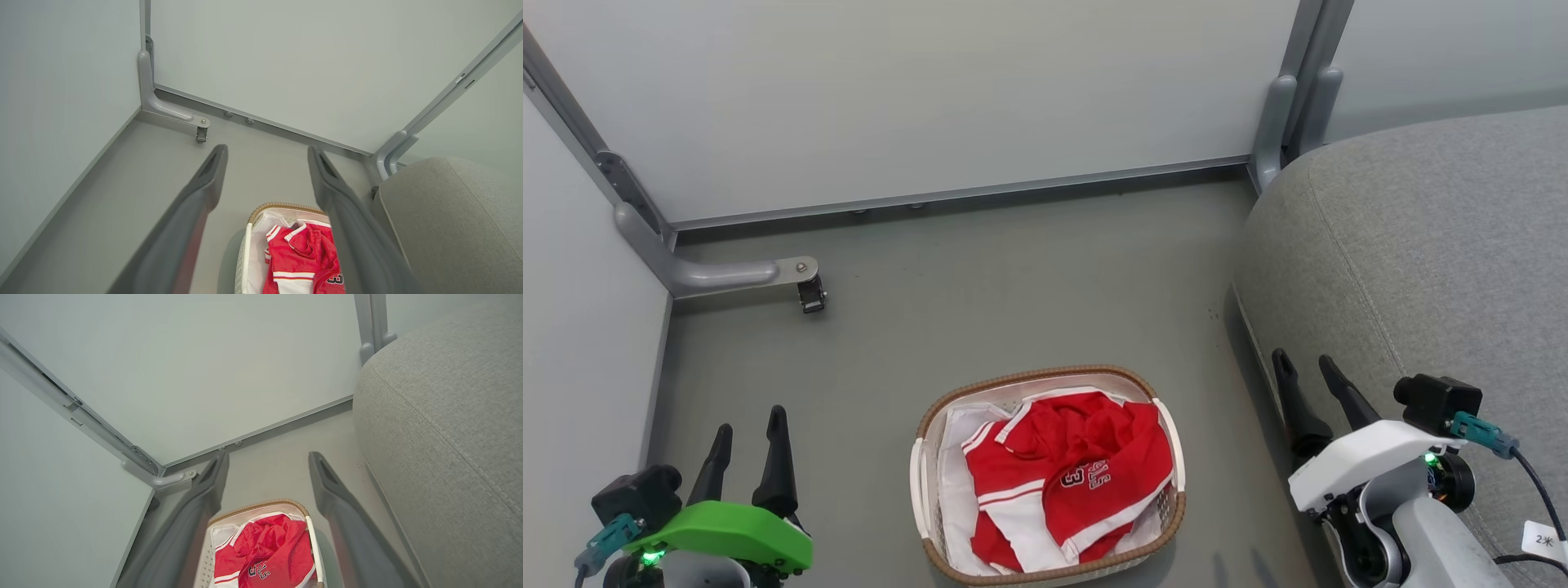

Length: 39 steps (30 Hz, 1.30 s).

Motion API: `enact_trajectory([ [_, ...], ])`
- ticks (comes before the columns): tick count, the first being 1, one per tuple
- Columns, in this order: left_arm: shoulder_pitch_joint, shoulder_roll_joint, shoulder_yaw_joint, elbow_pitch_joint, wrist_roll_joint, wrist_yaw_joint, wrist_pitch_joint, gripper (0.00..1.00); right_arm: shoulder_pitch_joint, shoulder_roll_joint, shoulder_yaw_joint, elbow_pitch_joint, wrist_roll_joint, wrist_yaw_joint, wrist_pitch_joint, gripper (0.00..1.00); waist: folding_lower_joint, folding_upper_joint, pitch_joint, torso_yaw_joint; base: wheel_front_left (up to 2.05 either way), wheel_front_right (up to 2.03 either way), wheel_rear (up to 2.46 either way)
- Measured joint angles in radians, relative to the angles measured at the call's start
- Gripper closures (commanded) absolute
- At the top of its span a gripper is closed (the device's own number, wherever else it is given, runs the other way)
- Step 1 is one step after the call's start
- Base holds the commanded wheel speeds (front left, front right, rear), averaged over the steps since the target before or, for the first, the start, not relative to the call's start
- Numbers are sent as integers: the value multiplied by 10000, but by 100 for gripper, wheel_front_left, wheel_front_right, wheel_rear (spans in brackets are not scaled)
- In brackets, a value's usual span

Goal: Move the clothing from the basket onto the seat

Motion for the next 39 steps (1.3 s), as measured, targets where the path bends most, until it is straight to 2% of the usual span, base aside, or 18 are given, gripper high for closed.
enact_trajectory([
  [27,381,-13,-238,67,2021,-29,-617,0,-158,33,222,449,-2560,0,-627,0,0,0,96,-27,0,0,0],
  [39,804,-253,134,84,2897,-33,-878,0,209,105,38,639,-3522,0,-865,0,0,0,-72,-50,0,0,0],
])
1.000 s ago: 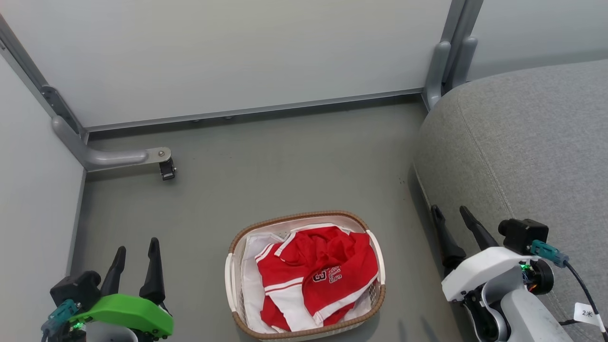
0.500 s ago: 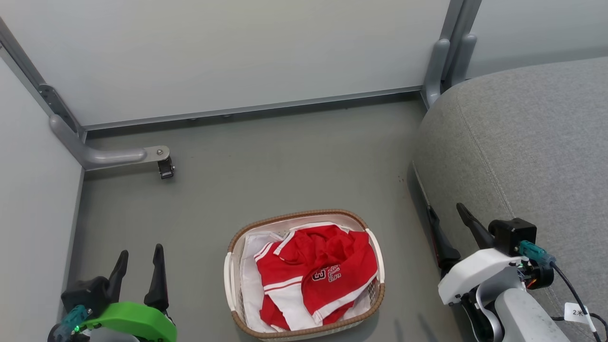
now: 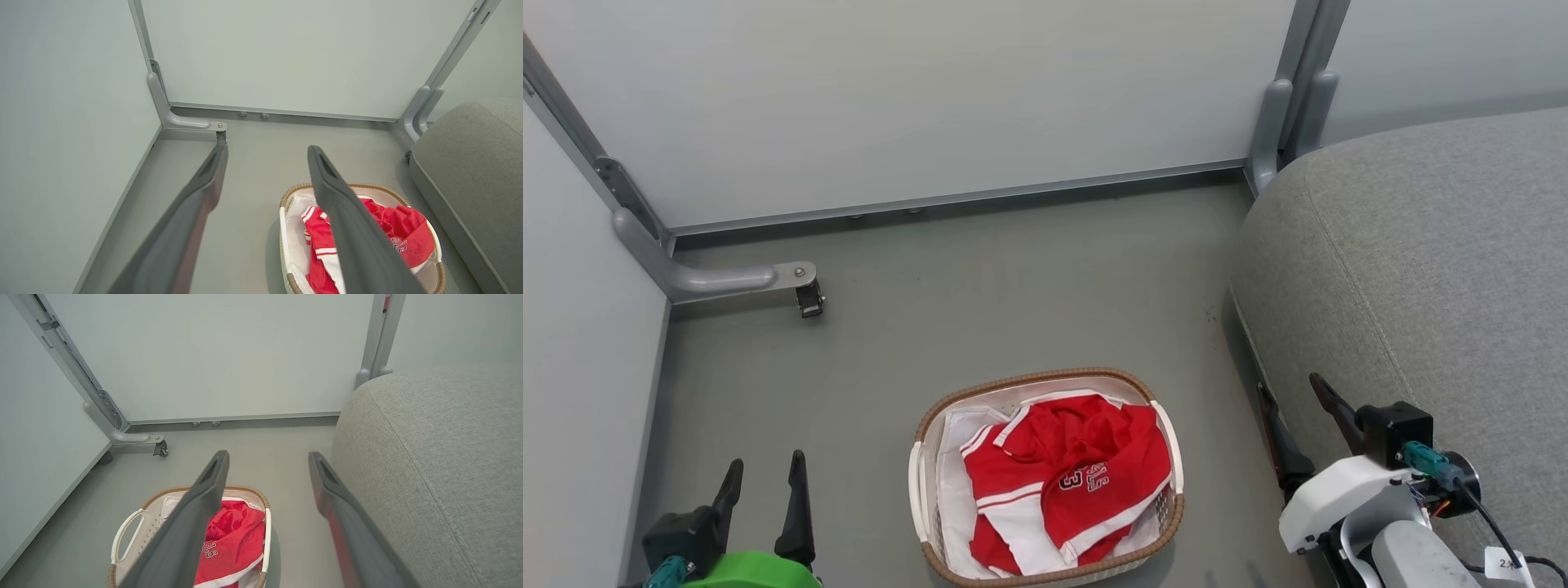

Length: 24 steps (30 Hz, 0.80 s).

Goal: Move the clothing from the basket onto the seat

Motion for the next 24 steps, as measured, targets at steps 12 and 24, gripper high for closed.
enact_trajectory([
  [12,7,-61,96,-21,709,-10,-219,0,-1,96,-54,61,-848,0,-232,0,0,0,75,-26,0,0,0],
  [24,-24,54,-136,-21,790,-10,-295,0,-177,188,10,15,-1139,2,-288,0,0,0,484,-81,0,0,0],
])
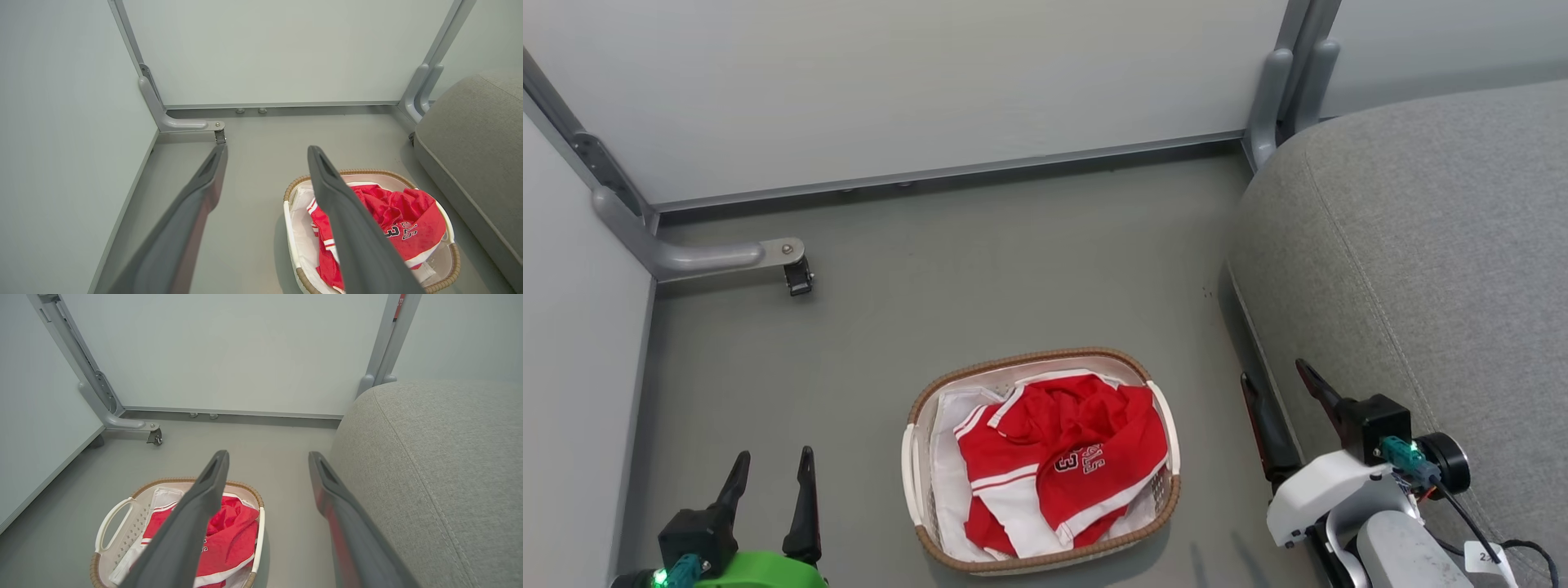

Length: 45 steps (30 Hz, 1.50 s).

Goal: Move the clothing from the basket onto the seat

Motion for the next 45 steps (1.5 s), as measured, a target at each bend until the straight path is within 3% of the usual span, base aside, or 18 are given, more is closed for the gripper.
enact_trajectory([
  [14,-1322,462,-1085,-127,-387,0,0,0,-878,209,84,-575,-221,0,-2,0,0,0,1567,-362,0,0,0],
  [27,-2486,1064,-2023,-332,-911,-2,-2,0,-1732,224,497,-1528,359,0,-2,0,1,0,3438,-1085,0,0,0],
  [35,-3410,1553,-3181,-132,-1367,-2,-2,0,-2208,226,1026,-2186,662,0,-2,0,0,0,4464,-1689,0,0,0],
  [45,-5141,2144,-5336,1212,-1902,-2,-2,0,-2499,222,1607,-2972,1009,0,-2,0,0,0,5626,-2592,0,0,0],
])
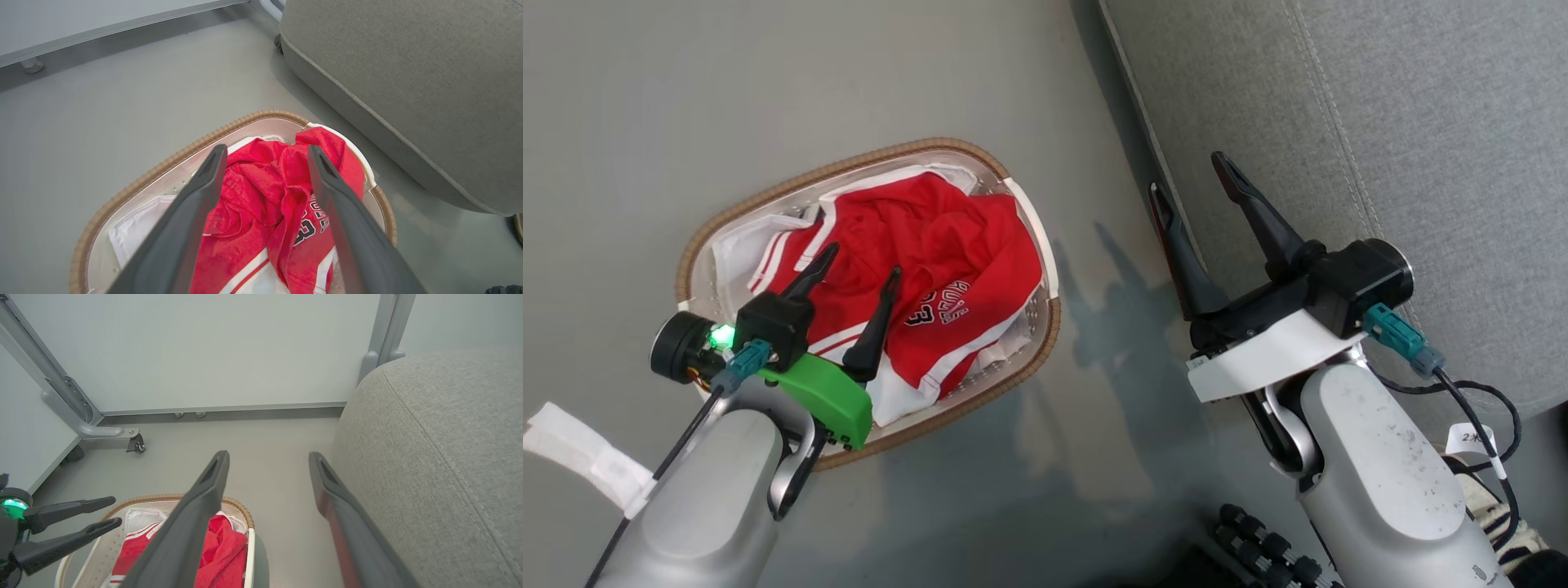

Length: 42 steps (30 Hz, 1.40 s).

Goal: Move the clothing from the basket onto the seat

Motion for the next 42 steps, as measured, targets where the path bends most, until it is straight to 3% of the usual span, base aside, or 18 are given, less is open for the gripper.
enact_trajectory([
  [10,-1758,81,-2454,2339,-811,0,0,0,-1,2,326,-303,71,0,0,0,0,0,962,-720,0,0,0],
  [19,-2758,-81,-3714,3758,-1312,0,-2,0,7,4,439,-470,111,0,0,0,0,0,1566,-1005,0,0,0],
  [26,-3120,-44,-4838,3680,-2111,0,-2,0,9,6,497,-594,238,0,0,0,0,0,1863,-1103,0,0,0],
  [33,-3576,339,-6207,3062,-3022,0,-2,0,10,6,493,-600,351,0,0,0,0,0,2080,-1158,0,0,0],
  [42,-3746,460,-7026,2991,-3578,0,2,0,47,6,502,-616,412,0,0,0,0,0,2167,-1135,0,0,0],
])
